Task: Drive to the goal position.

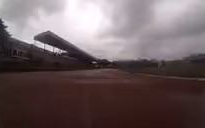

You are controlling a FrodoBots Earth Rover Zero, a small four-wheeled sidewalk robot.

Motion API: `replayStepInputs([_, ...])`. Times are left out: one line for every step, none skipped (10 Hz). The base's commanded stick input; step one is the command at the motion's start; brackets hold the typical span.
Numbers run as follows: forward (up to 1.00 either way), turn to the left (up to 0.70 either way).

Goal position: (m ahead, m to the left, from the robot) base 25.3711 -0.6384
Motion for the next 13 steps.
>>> replayStepInputs([0.50,0.00])
replayStepInputs([0.50,0.00])
replayStepInputs([0.50,0.00])
replayStepInputs([0.50,0.00])
replayStepInputs([0.50,0.00])
replayStepInputs([0.50,0.00])
replayStepInputs([0.50,0.00])
replayStepInputs([0.50,0.00])
replayStepInputs([0.50,0.00])
replayStepInputs([0.50,0.00])
replayStepInputs([0.50,0.00])
replayStepInputs([0.50,0.00])
replayStepInputs([0.50,0.00])
